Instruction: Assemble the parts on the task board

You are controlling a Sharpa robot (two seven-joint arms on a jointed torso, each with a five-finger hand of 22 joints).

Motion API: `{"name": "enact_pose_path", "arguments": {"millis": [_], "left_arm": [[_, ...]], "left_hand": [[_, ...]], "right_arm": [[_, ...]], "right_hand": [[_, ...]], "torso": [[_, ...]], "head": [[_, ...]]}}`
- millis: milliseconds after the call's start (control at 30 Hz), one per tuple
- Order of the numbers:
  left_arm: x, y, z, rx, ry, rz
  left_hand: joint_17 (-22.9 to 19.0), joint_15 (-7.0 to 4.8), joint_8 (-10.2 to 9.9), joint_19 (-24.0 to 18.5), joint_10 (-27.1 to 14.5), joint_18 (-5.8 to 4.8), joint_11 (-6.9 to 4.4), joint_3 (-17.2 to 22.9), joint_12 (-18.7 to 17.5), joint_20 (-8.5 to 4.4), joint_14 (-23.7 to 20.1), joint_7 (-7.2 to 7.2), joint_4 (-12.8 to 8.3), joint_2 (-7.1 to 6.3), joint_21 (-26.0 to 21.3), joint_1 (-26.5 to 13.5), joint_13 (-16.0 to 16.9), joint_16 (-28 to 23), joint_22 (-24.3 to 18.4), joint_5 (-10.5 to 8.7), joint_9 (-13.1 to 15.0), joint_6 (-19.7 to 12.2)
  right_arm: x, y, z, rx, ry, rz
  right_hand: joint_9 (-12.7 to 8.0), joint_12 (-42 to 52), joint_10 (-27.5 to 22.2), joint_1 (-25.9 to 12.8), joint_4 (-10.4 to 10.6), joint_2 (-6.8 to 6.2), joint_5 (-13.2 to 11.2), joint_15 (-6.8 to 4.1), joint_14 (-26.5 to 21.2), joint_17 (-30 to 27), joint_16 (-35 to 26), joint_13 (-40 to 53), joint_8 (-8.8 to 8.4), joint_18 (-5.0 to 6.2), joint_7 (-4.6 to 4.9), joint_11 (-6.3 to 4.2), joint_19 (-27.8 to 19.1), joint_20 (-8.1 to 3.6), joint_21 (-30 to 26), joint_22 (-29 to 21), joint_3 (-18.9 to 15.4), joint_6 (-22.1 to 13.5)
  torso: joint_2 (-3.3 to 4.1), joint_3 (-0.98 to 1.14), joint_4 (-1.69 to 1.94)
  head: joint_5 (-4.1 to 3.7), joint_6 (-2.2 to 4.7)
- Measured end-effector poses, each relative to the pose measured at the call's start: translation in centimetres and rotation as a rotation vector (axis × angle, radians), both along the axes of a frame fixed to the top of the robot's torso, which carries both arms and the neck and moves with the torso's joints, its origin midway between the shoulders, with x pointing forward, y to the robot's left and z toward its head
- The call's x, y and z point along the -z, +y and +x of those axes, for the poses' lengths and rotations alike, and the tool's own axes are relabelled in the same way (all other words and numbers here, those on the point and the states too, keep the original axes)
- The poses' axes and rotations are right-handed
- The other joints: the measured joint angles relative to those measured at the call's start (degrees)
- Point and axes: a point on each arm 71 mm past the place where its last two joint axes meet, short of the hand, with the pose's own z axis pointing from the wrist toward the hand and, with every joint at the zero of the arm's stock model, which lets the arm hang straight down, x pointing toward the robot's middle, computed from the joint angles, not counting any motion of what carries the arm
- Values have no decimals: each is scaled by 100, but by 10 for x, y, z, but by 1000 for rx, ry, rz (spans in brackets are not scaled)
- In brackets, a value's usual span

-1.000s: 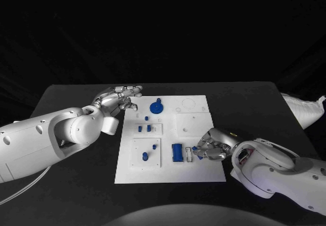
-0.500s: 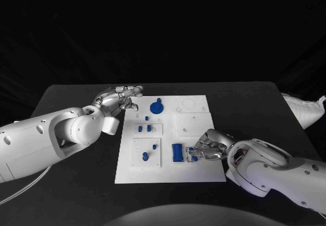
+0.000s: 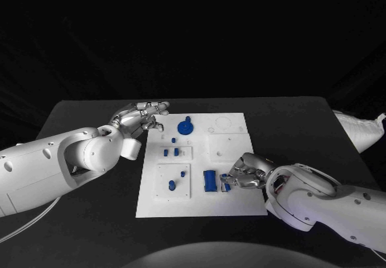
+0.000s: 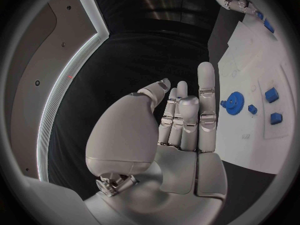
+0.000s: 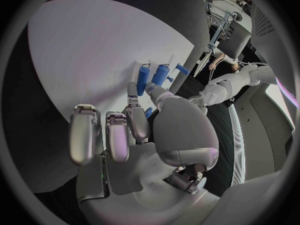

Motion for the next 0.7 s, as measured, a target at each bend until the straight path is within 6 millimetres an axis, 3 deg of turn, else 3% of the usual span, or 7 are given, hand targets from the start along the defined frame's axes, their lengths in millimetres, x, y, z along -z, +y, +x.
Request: {"name": "enact_pose_path", "arguments": {"millis": [333,600,700], "left_arm": [[0,0,0,2,1,0],[0,0,0,2,2,0],[0,0,0,2,2,0]], "left_hand": [[0,0,0,0,0,0,0,0,0,0,0,0,0,0,0,0,0,0,0,0,0,0],[-4,0,0,0,0,0,0,0,0,0,0,0,0,0,0,0,0,0,0,0,0,0],[-11,20,0,0,0,0,0,0,0,0,-20,0,0,0,0,0,0,0,0,0,0,0]], "right_arm": [[1,1,0,-13,3,-20],[3,2,0,-30,14,-38],[3,3,0,-35,16,-41]], "right_hand": [[103,38,20,-60,64,-4,10,-21,21,-1,0,0,87,9,-33,-21,0,-42,0,-12,-235,73],[187,81,0,-134,150,-78,58,-42,-1,-1,0,-1,131,10,-38,-41,0,-42,0,-12,-478,78],[226,115,-1,-170,225,-40,89,-42,-1,-1,0,-1,176,11,-39,-42,0,-42,0,0,-588,79]], "torso": [[-2,-1,-1],[-4,-1,-1],[-3,-1,-2]], "head": [[12,-7],[19,-18],[20,-18]]}}
